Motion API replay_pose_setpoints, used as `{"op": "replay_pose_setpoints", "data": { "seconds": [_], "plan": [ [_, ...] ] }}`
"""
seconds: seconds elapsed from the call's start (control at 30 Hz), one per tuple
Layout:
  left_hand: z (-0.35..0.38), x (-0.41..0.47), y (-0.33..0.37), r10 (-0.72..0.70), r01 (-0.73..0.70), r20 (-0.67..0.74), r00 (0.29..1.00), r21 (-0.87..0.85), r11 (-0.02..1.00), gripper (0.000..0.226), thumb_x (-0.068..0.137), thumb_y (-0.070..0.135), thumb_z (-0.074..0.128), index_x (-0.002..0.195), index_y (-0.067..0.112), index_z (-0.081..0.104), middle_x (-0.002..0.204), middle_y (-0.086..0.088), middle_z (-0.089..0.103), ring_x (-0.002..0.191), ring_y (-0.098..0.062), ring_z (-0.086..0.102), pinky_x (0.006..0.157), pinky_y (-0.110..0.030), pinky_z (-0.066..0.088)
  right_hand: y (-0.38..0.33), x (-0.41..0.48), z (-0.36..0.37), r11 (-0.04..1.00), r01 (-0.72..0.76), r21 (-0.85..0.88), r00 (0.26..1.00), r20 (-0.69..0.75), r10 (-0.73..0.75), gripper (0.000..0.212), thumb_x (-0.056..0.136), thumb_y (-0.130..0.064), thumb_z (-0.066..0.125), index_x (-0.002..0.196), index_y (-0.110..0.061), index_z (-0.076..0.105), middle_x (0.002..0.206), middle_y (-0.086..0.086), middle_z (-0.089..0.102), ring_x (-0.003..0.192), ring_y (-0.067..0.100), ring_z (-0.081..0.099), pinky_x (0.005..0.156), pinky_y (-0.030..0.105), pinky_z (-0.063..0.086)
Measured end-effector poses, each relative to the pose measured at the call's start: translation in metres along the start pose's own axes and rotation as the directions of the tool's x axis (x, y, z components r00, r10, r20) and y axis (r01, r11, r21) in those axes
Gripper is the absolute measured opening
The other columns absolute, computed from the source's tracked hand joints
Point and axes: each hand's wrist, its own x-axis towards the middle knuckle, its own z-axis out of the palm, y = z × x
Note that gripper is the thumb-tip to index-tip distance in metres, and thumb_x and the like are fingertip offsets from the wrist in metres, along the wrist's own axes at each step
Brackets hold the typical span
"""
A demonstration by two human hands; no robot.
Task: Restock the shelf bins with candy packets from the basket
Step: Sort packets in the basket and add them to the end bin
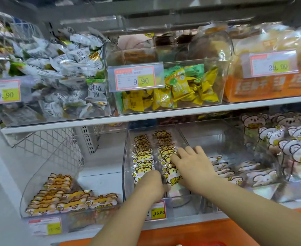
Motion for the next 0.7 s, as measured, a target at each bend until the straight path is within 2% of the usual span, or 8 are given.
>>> {"op": "replay_pose_setpoints", "data": {
  "seconds": [0.17,0.23,0.37,0.53,0.6,0.7],
  "plan": [
    [0.001,0.003,0.002,-0.017,0.017,-0.011,1.000,0.020,1.000,0.038,0.092,0.043,0.066,0.116,0.013,0.069,0.110,-0.007,0.069,0.100,-0.025,0.066,0.085,-0.034,0.053,0.001,0.002,0.002,0.999,-0.022,-0.033,1.000,0.012,0.022,0.043,0.088,-0.024,0.061,0.130,-0.019,0.050,0.133,0.006,0.055,0.124,0.030,0.041,0.106,0.046,0.024],
    [0.002,0.005,0.002,-0.026,0.026,-0.017,1.000,-0.015,1.000,0.037,0.091,0.041,0.067,0.114,0.012,0.069,0.109,-0.007,0.069,0.100,-0.025,0.066,0.085,-0.034,0.053,0.000,0.003,0.003,0.999,-0.027,-0.037,0.999,0.017,0.028,0.044,0.089,-0.022,0.061,0.131,-0.019,0.049,0.133,0.007,0.056,0.126,0.030,0.040,0.108,0.047,0.023],
    [0.003,0.004,-0.001,-0.033,0.029,-0.041,0.999,-0.088,0.996,0.033,0.090,0.038,0.070,0.108,0.011,0.069,0.097,-0.004,0.066,0.092,-0.023,0.065,0.076,-0.029,0.048,-0.001,0.001,0.003,1.000,-0.026,-0.007,1.000,-0.004,0.026,0.045,0.090,-0.022,0.059,0.134,-0.018,0.046,0.136,0.008,0.055,0.128,0.031,0.039,0.111,0.048,0.021],
    [-0.003,-0.004,-0.003,-0.054,0.048,-0.057,0.997,-0.104,0.993,0.033,0.086,0.038,0.074,0.108,0.015,0.070,0.104,-0.004,0.071,0.095,-0.021,0.067,0.083,-0.031,0.054,0.004,-0.013,-0.004,0.997,-0.029,0.070,0.998,-0.061,0.034,0.050,0.088,-0.027,0.063,0.135,-0.020,0.047,0.137,0.005,0.052,0.130,0.029,0.041,0.115,0.049,0.018],
    [-0.006,-0.010,-0.002,-0.054,0.046,-0.079,0.995,-0.097,0.994,0.030,0.086,0.036,0.073,0.108,0.015,0.071,0.104,-0.004,0.072,0.095,-0.021,0.068,0.081,-0.031,0.054,0.004,-0.020,-0.006,0.993,-0.027,0.117,0.993,-0.111,0.040,0.049,0.078,-0.028,0.071,0.125,-0.022,0.057,0.125,0.004,0.061,0.120,0.030,0.052,0.110,0.050,0.028],
    [-0.014,-0.024,-0.001,-0.029,0.019,-0.119,0.992,-0.088,0.996,0.022,0.089,0.030,0.070,0.106,0.017,0.072,0.103,-0.004,0.072,0.095,-0.022,0.068,0.083,-0.032,0.056,0.003,-0.031,-0.014,0.986,-0.050,0.161,0.983,-0.167,0.077,0.047,0.049,-0.030,0.086,0.093,-0.024,0.070,0.090,-0.001,0.071,0.088,0.027,0.065,0.090,0.048,0.047]
  ]
}}
